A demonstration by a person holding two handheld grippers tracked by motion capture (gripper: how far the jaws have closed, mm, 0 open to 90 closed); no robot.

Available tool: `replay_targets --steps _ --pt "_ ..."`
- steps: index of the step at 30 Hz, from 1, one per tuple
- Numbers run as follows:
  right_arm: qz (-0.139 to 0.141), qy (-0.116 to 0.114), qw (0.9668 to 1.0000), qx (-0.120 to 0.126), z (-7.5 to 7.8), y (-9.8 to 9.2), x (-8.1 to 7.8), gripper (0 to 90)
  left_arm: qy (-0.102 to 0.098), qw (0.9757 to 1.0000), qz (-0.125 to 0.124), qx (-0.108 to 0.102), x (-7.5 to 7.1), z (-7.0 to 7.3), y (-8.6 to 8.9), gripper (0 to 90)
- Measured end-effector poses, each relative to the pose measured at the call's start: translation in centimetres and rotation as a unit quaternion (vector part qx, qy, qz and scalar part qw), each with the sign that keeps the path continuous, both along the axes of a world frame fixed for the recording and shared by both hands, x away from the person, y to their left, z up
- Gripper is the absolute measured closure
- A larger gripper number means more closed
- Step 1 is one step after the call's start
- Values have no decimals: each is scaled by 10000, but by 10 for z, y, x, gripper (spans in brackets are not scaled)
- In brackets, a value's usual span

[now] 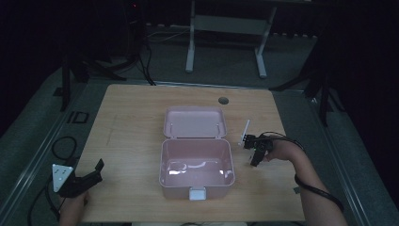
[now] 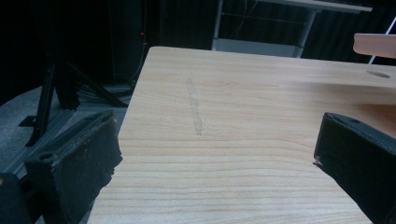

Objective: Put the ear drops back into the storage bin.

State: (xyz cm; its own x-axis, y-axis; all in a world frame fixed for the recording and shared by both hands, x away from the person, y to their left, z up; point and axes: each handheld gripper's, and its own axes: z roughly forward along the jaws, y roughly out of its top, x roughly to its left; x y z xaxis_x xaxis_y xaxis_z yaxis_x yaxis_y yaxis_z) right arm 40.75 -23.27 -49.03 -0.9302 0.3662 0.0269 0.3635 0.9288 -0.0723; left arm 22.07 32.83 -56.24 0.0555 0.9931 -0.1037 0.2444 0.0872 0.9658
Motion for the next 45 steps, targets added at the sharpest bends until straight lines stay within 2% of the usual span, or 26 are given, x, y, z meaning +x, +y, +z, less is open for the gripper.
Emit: replay_targets --steps 2,6,10,11,14,19,22,31,33,41,45 --pt "220 -12 9998 34 0 -1 -3 596 0 10000 2 0 0 0 0 5" --pt "572 107 9982 144 2 -3 -10 596 3 10000 4 -3 0 0 0 5" --pt "1048 156 9942 168 4 -1 -19 596 3 10000 8 -5 0 0 0 4" --pt "1188 104 9928 140 4 0 -22 596 3 10000 7 -4 0 0 0 5" --pt "1379 -26 9904 -26 6 3 -29 596 5 10000 12 -4 0 0 0 5" --pt "1741 35 9844 -249 8 7 -41 597 4 10000 16 -3 0 0 0 4" --pt "1927 127 9808 -272 9 9 -51 596 10 10000 17 -2 0 0 0 5" --pt "2086 256 9775 -203 9 15 -59 597 13 10000 21 -11 0 0 0 5" --pt "2044 245 9783 -215 12 16 -58 597 15 10000 19 -13 0 0 0 5" --pt "2013 86 9795 -37 32 18 -58 597 -3 10000 20 -10 0 0 0 4" --pt "2089 45 9779 -92 42 23 -61 597 8 10000 25 -8 0 0 0 5"
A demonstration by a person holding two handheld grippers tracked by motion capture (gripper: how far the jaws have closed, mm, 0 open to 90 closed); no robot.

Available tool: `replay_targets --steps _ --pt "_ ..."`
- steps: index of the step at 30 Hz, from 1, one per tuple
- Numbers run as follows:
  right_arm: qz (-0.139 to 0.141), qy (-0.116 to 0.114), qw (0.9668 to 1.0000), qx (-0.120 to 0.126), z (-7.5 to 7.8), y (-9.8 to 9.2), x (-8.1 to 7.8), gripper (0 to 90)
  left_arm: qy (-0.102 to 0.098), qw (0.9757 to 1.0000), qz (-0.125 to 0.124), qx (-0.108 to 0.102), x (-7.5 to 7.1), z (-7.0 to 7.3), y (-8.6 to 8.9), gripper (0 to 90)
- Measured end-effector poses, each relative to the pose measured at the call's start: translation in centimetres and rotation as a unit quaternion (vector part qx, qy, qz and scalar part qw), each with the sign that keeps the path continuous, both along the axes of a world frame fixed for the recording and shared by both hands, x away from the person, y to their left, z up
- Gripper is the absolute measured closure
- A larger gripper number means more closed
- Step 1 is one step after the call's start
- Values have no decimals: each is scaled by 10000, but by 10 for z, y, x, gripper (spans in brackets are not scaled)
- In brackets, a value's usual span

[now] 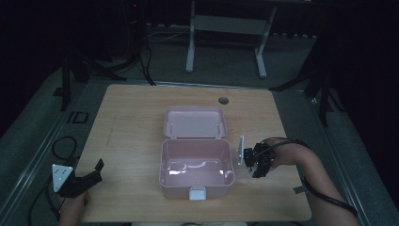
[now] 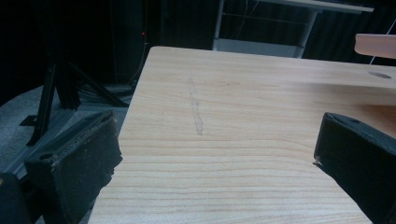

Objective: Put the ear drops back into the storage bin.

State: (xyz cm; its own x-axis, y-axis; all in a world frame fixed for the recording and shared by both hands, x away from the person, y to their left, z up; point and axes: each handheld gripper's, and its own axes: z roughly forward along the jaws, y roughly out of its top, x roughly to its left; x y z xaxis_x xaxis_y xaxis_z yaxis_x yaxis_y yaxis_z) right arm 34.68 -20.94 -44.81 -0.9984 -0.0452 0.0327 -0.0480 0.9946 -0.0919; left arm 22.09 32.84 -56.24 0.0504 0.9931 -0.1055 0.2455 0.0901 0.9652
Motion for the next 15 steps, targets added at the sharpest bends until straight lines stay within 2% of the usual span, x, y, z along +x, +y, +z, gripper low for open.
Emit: replay_targets --steps 15 --pt "36 -160 9998 -60 37 13 -1 597 -3 10000 10 -5 0 0 0 5"
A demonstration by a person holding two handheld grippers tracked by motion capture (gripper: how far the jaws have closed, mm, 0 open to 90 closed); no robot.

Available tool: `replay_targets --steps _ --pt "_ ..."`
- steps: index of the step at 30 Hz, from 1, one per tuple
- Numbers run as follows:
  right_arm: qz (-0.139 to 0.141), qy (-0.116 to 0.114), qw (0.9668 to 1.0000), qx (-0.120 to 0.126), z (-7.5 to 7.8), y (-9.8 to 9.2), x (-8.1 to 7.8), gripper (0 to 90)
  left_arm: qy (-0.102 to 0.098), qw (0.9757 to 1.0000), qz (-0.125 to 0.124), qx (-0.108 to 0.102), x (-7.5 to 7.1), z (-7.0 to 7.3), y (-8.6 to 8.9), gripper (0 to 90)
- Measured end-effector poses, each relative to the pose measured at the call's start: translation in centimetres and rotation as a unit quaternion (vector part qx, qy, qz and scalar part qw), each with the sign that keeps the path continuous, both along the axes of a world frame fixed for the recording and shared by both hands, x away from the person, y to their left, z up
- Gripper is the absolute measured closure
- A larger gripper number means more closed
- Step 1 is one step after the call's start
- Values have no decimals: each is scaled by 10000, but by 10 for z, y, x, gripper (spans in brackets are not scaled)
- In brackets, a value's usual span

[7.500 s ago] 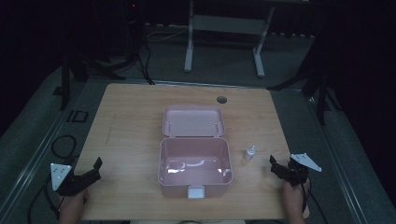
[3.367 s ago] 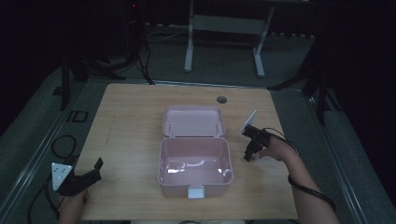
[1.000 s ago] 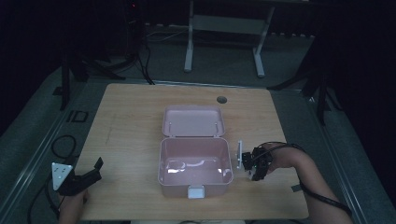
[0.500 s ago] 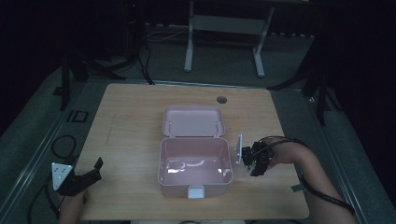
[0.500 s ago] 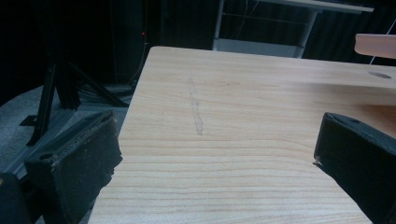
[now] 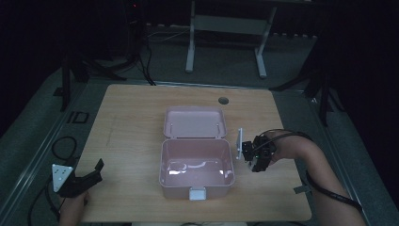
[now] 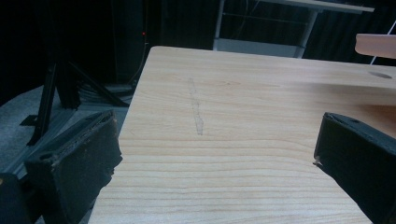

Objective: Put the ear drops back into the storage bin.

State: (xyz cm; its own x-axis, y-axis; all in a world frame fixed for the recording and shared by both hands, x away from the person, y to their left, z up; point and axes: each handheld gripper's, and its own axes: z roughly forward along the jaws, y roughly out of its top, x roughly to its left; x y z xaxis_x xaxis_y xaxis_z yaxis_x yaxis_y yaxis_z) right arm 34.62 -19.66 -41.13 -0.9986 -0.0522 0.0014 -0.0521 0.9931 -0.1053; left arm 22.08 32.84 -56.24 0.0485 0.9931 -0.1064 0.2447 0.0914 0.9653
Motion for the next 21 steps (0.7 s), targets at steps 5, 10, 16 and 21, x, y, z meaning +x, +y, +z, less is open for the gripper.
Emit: replay_targets --steps 5,10,16,21 --pt "10 -78 10000 15 15 5 -1 597 10 10000 -2 0 0 0 0 4" --pt "16 -147 9999 3 28 10 -1 597 7 10000 -1 8 0 0 0 5" --pt "8 -162 9998 86 38 20 0 597 5 10000 2 0 0 0 0 4" --pt "59 -159 9998 60 41 34 -2 597 2 10000 -7 1 0 0 0 5"
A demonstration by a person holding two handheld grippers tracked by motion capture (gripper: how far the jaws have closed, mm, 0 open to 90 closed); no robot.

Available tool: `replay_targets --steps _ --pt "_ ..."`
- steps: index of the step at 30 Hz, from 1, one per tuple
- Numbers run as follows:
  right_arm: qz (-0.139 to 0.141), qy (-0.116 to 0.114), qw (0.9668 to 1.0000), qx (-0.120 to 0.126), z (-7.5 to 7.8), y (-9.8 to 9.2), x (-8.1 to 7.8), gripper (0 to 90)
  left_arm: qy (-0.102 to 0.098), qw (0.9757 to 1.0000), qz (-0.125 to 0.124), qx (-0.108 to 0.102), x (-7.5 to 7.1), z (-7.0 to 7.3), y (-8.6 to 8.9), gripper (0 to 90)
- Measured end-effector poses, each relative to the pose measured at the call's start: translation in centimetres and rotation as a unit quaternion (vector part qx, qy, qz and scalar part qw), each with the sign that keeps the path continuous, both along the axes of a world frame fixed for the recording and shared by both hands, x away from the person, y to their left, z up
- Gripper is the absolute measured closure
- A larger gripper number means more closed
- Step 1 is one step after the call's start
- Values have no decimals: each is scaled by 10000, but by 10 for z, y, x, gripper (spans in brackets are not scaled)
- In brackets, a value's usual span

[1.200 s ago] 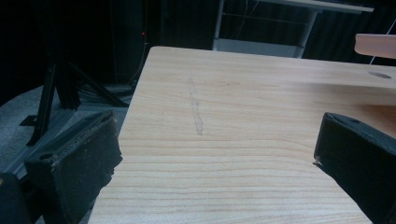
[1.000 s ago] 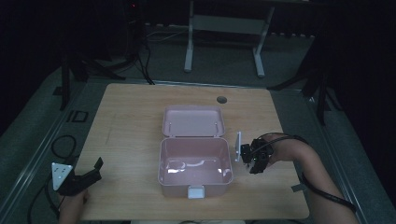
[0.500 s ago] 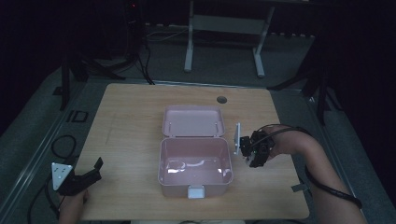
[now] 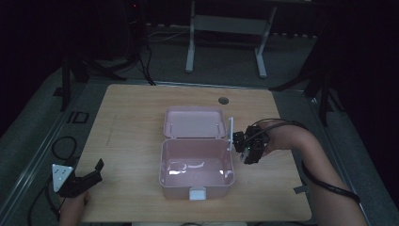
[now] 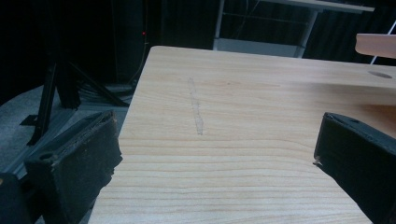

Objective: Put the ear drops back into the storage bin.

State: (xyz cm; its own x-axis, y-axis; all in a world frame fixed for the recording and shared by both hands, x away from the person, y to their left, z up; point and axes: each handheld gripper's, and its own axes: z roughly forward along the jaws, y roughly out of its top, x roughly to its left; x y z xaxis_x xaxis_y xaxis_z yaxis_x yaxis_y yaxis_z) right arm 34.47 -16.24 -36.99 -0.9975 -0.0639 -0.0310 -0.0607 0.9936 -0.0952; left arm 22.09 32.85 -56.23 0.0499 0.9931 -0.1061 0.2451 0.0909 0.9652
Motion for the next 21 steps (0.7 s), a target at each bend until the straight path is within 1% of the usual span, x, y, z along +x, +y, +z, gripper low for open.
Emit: replay_targets --steps 4,5,9,13,18,21 --pt "90 0 10000 30 4 11 -2 597 0 10000 1 -3 0 0 0 5" --pt "90 0 10000 30 4 11 -2 597 0 10000 1 -3 0 0 0 5" --pt "282 31 9996 88 6 25 -5 597 -5 10000 0 0 0 0 0 5" --pt "477 66 9988 120 6 37 -6 597 -6 10000 0 -2 0 0 0 5" --pt "645 119 9978 134 3 53 -9 597 4 10000 -11 -16 0 0 0 4" --pt "755 157 9970 88 -1 61 -10 597 -5 10000 -14 -7 0 0 0 5"
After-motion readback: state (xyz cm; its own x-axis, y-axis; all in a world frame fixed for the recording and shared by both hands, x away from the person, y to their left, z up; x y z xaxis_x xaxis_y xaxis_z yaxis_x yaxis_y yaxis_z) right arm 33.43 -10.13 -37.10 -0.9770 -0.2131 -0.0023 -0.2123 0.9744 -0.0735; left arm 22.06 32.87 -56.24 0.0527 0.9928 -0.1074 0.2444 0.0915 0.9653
